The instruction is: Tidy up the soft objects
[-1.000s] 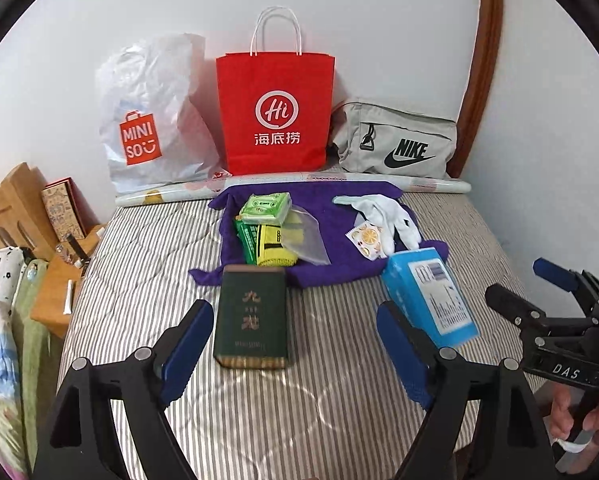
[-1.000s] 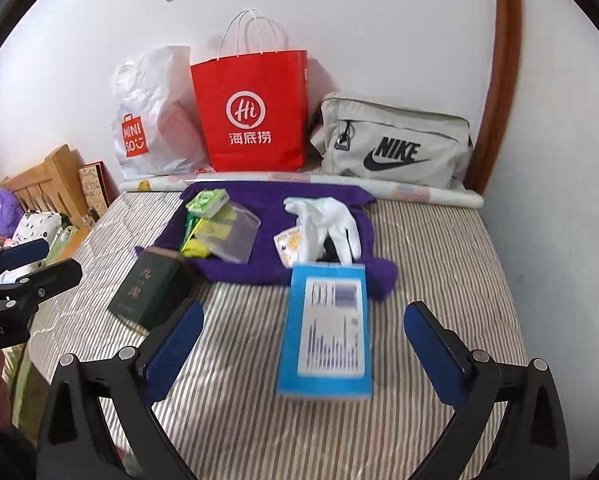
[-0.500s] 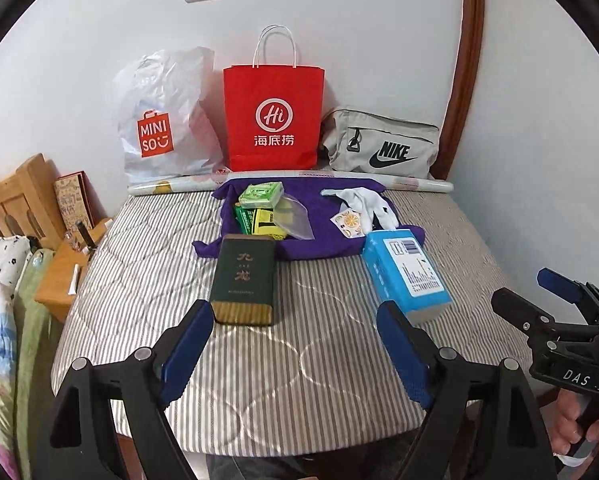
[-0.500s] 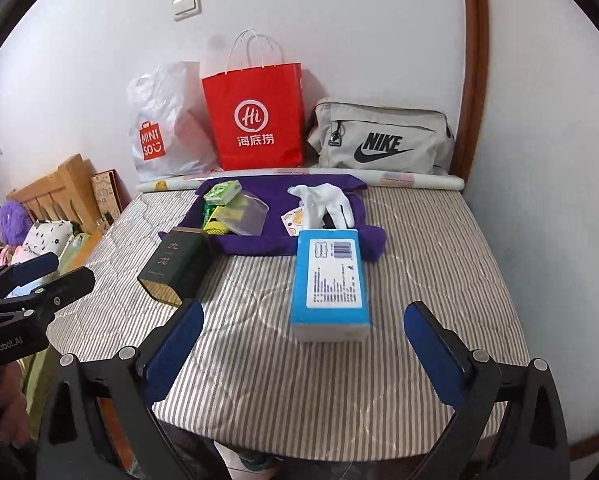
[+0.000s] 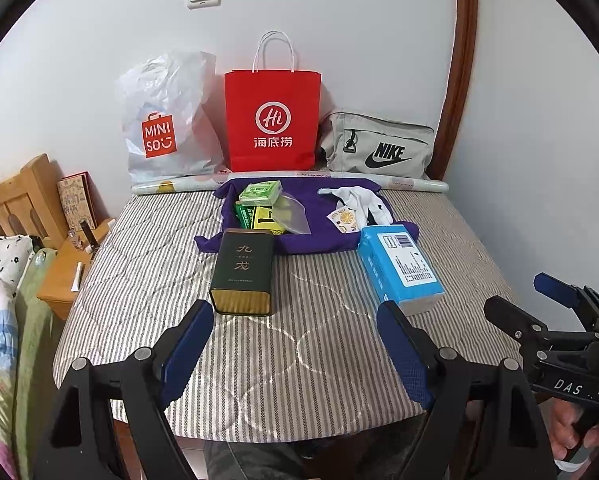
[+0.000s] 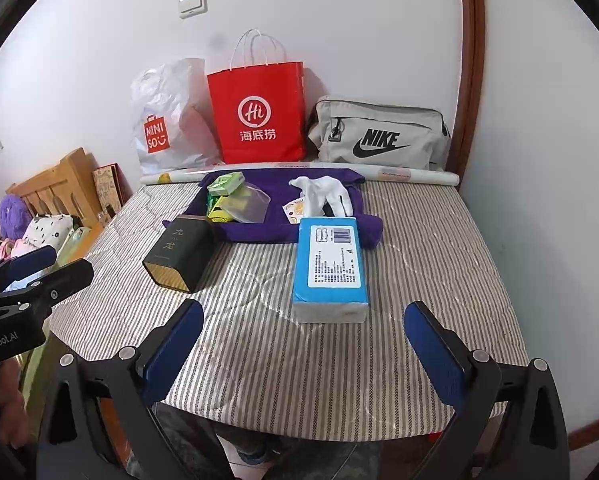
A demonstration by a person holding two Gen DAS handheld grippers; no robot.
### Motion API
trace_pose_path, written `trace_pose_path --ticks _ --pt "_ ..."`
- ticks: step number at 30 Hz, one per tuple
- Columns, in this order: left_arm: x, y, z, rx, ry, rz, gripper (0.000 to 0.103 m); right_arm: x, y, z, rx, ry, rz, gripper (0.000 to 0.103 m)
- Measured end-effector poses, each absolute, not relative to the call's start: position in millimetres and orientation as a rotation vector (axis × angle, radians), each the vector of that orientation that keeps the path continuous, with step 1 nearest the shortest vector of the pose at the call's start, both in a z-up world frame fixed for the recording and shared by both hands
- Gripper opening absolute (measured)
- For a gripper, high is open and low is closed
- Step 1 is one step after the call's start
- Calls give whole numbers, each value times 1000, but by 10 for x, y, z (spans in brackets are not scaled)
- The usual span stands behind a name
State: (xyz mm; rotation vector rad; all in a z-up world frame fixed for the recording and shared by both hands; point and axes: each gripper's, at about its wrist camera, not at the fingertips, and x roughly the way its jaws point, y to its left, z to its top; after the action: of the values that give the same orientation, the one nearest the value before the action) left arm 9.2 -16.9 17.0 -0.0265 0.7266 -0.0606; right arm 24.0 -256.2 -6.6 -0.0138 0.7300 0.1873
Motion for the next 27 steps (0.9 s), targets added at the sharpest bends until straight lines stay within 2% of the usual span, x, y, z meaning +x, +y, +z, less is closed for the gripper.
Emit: trace_pose_path --ticks 27 --pt "26 -158 185 -27 718 -41 83 160 -2528 -44 -34 719 204 99"
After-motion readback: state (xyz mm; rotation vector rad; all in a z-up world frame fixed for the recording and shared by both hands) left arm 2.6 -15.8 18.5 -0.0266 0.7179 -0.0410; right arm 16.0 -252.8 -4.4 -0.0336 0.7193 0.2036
